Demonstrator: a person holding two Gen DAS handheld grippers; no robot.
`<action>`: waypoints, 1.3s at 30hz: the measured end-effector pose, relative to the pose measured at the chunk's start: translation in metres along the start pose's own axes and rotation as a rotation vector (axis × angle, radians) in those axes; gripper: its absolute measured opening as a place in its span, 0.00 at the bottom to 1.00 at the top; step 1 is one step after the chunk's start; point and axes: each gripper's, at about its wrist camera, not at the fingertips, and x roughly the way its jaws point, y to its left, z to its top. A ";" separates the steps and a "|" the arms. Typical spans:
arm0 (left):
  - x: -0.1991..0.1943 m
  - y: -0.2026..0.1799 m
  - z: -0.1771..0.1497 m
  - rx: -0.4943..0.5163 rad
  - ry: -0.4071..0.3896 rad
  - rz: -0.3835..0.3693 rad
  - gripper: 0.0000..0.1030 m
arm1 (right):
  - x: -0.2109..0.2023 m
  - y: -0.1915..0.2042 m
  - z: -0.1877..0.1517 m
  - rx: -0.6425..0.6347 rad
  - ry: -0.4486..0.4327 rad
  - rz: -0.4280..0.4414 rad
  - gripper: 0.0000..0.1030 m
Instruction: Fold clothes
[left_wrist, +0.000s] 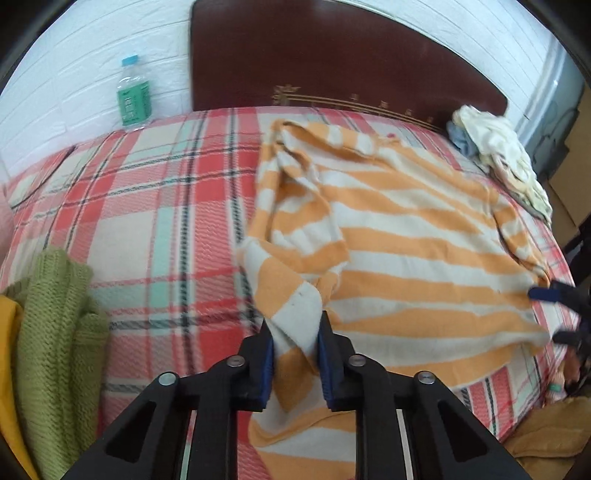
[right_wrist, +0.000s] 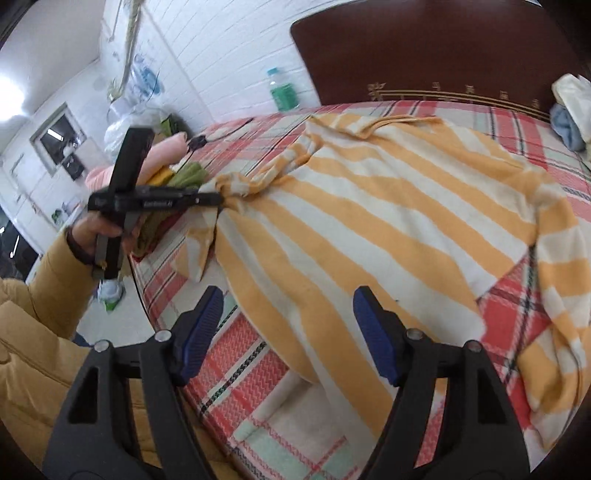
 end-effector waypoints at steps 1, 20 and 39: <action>0.001 0.007 0.004 -0.011 -0.004 0.028 0.16 | 0.005 0.002 0.000 -0.009 0.011 0.002 0.72; -0.021 -0.017 -0.018 0.222 -0.118 -0.039 0.82 | -0.046 -0.048 -0.045 0.250 -0.022 -0.120 0.77; 0.018 -0.029 -0.021 0.172 0.087 -0.270 0.22 | -0.024 -0.060 -0.056 0.368 -0.119 0.079 0.12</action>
